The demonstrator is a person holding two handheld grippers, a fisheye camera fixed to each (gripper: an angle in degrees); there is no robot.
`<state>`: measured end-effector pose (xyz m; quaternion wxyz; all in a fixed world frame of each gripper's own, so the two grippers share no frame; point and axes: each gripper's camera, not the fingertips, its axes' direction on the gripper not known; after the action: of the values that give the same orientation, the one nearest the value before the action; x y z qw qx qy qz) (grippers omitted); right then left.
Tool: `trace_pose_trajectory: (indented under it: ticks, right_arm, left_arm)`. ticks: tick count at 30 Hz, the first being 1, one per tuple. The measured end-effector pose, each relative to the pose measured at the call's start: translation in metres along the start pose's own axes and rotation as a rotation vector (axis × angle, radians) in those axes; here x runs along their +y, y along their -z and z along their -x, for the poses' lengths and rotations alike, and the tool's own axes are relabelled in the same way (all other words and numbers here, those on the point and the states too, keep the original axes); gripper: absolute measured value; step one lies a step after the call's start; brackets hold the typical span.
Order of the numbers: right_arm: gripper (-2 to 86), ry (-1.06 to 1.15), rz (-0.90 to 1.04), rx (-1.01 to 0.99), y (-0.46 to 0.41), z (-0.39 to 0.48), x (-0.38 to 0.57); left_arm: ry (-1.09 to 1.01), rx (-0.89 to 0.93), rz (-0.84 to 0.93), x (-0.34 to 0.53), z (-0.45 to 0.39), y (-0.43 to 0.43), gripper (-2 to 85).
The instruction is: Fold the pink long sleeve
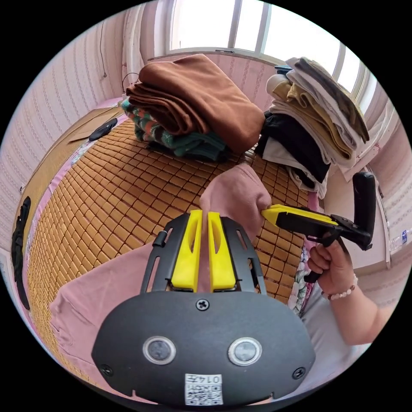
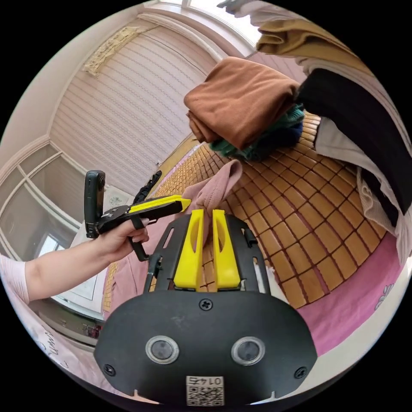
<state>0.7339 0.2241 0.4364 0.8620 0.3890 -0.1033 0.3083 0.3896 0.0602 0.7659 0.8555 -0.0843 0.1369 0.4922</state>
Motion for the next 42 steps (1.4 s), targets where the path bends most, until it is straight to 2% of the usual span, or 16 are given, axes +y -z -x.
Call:
trace_pose_trajectory:
  ticks: [3, 6, 10, 14, 16, 22, 29, 32, 34, 37, 42]
  right_arm:
    - [2.5, 0.121, -0.019, -0.177, -0.002, 0.037, 0.004]
    - [2.1, 0.303, -0.009, -0.422, -0.003, 0.109, 0.011]
    - [1.5, 0.565, 0.157, -0.679, -0.019, 0.233, 0.045]
    - [0.6, 0.705, 0.349, -0.822, -0.051, 0.322, 0.11]
    - [0.5, 0.729, 0.451, -0.812, -0.07, 0.347, 0.137]
    - [0.5, 0.87, 0.668, -0.659, -0.106, 0.408, 0.207]
    - [4.4, 1.319, 0.915, -0.632, -0.118, 0.488, 0.311]
    - [11.3, 1.374, 1.042, -0.689, -0.123, 0.501, 0.339]
    - [12.1, 1.36, 1.096, -0.634, -0.133, 0.5, 0.343]
    - [11.9, 1.264, 1.055, -0.484, -0.155, 0.488, 0.32]
    - [11.1, 1.076, 0.753, -0.136, -0.189, 0.466, 0.23]
  left_arm:
    - [0.042, -0.038, -0.067, 0.036, 0.027, 0.078, 0.1]
    - [0.1, -0.094, -0.172, 0.102, 0.058, 0.173, 0.2]
    - [0.257, -0.246, -0.257, 0.236, 0.092, 0.285, 0.5]
    - [0.45, -0.324, -0.171, 0.349, 0.107, 0.321, 0.9]
    - [0.602, -0.284, -0.155, 0.415, 0.116, 0.32, 1.7]
    - [0.906, -0.169, -0.168, 0.523, 0.136, 0.322, 4.2]
    - [1.025, -0.267, -0.24, 0.595, 0.145, 0.385, 3.9]
    - [1.046, -0.288, -0.237, 0.615, 0.151, 0.404, 3.8]
    - [1.037, -0.296, -0.216, 0.621, 0.159, 0.412, 3.7]
    - [0.946, -0.299, -0.189, 0.607, 0.176, 0.412, 3.7]
    - [0.725, -0.236, -0.214, 0.527, 0.239, 0.39, 3.8]
